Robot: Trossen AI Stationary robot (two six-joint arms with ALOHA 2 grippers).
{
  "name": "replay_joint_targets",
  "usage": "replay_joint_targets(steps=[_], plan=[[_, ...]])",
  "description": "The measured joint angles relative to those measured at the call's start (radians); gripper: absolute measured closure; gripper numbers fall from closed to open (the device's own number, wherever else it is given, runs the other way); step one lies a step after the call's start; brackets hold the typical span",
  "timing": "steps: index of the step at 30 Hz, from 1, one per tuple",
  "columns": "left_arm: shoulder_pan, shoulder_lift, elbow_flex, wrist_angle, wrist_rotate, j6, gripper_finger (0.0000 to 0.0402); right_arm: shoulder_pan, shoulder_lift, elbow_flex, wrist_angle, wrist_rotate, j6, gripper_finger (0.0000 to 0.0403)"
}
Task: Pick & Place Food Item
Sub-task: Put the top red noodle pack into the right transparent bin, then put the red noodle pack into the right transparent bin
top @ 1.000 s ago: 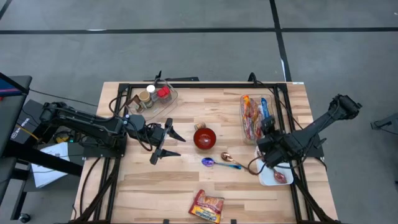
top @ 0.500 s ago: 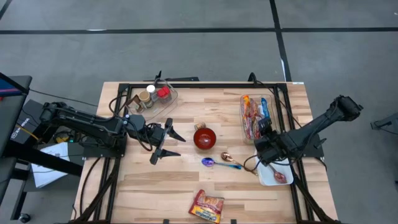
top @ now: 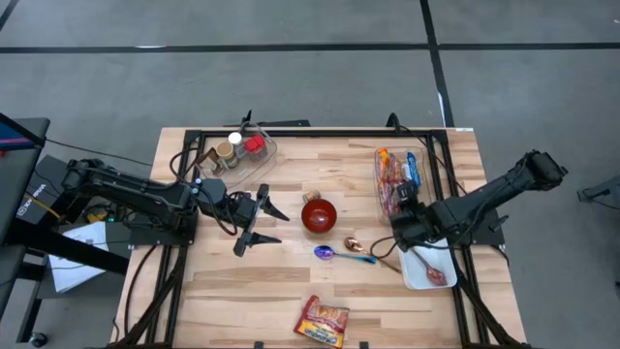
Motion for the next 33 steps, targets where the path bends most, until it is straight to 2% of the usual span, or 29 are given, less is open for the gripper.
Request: replay_joint_targets(steps=[5, 9, 11, 22, 25, 30, 33], plan=[[-0.001, 0.000, 0.000, -0.001, 0.000, 0.000, 0.0134, 0.002, 0.000, 0.000, 0.016, 0.045, 0.018, 0.0402], [-0.001, 0.000, 0.000, -0.001, 0.000, 0.000, 0.0134, 0.002, 0.000, 0.017, 0.016, 0.082, 0.037, 0.0383], [-0.001, 0.000, 0.000, -0.001, 0.000, 0.000, 0.0134, 0.002, 0.000, 0.045, 0.016, 0.110, 0.066, 0.0367], [-0.001, 0.000, 0.000, -0.002, 0.000, 0.000, 0.0134, 0.002, 0.000, 0.200, 0.025, 0.114, 0.089, 0.0256], [-0.001, 0.000, 0.000, -0.013, 0.000, 0.000, 0.0134, 0.011, -0.001, 0.224, 0.113, 0.022, 0.117, 0.0238], [-0.002, 0.000, 0.000, -0.018, 0.026, 0.008, 0.0134, 0.034, 0.006, 0.231, 0.344, -0.301, 0.225, 0.0234], [-0.014, 0.000, 0.000, -0.021, 0.054, 0.028, 0.0134, 0.083, 0.044, 0.231, 0.478, -0.435, 0.272, 0.0241]])
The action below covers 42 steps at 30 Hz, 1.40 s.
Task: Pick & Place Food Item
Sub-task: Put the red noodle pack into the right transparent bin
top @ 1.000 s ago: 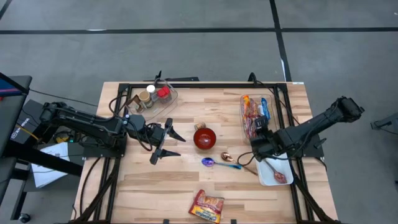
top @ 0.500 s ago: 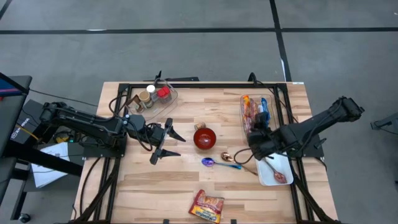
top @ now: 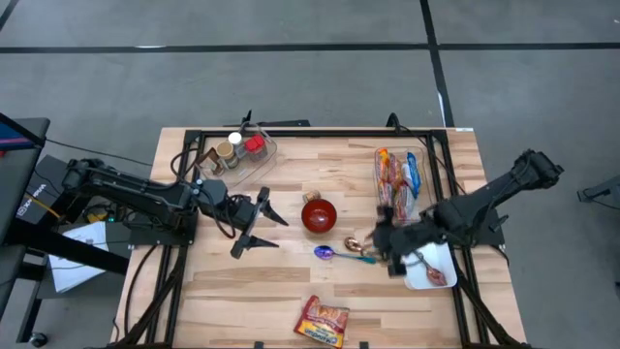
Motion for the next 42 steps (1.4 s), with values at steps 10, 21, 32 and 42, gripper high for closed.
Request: replay_joint_targets(steps=[10, 21, 32, 42], plan=[[-0.029, 0.000, 0.000, -0.002, 0.004, 0.021, 0.0134, 0.122, 0.290, 0.000, 0.306, -0.074, 0.284, 0.0255], [-0.028, 0.000, 0.000, -0.012, 0.003, 0.021, 0.0134, 0.203, 0.580, -0.002, 0.498, -0.130, 0.336, 0.0256], [-0.028, 0.000, 0.000, -0.011, 0.003, 0.021, 0.0134, 0.228, 0.611, -0.001, 0.574, -0.079, 0.273, 0.0256], [-0.028, 0.000, 0.000, -0.011, 0.003, 0.021, 0.0134, 0.229, 0.610, -0.001, 0.624, -0.086, 0.188, 0.0256]])
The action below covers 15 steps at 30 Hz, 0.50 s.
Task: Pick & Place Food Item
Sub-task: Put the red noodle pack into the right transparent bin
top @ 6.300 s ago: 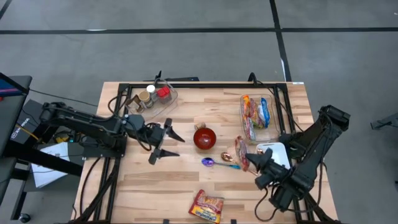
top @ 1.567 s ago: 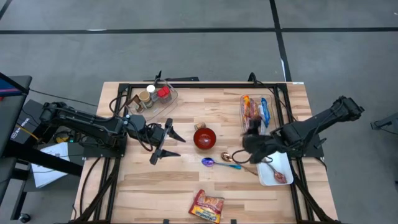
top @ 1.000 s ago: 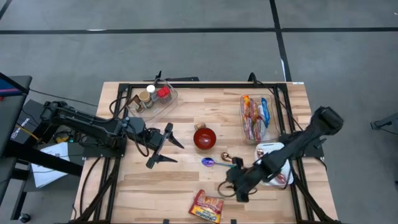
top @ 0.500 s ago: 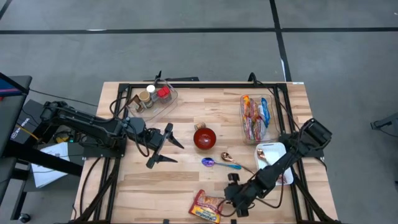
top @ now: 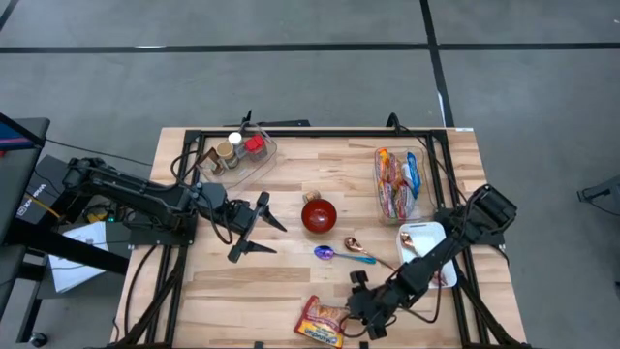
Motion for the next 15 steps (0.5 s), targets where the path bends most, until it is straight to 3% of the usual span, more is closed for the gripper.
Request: replay_joint_targets(steps=[15], plan=[[0.000, 0.000, 0.000, 0.000, 0.000, 0.000, 0.0134, -0.017, 0.000, 0.000, 0.008, -0.023, -0.024, 0.0272]])
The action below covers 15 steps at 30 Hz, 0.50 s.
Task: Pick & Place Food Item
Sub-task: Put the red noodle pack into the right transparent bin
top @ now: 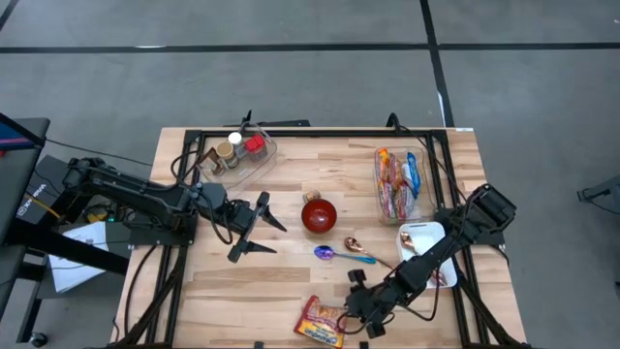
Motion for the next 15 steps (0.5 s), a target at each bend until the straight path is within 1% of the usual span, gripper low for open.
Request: replay_joint_targets(steps=[7, 12, 13, 15], plan=[[0.000, 0.000, 0.000, 0.000, 0.000, 0.000, 0.0134, -0.002, 0.000, 0.000, 0.012, -0.031, 0.000, 0.0325], [0.000, 0.000, 0.000, 0.000, 0.000, 0.000, 0.0134, -0.006, 0.000, 0.000, 0.014, -0.032, -0.026, 0.0388], [0.000, 0.000, 0.000, 0.000, 0.000, 0.000, 0.0134, -0.006, 0.000, 0.000, 0.019, -0.032, -0.036, 0.0395], [0.000, 0.000, 0.000, 0.000, 0.000, 0.000, 0.0134, -0.006, 0.000, 0.000, 0.041, -0.032, -0.047, 0.0395]])
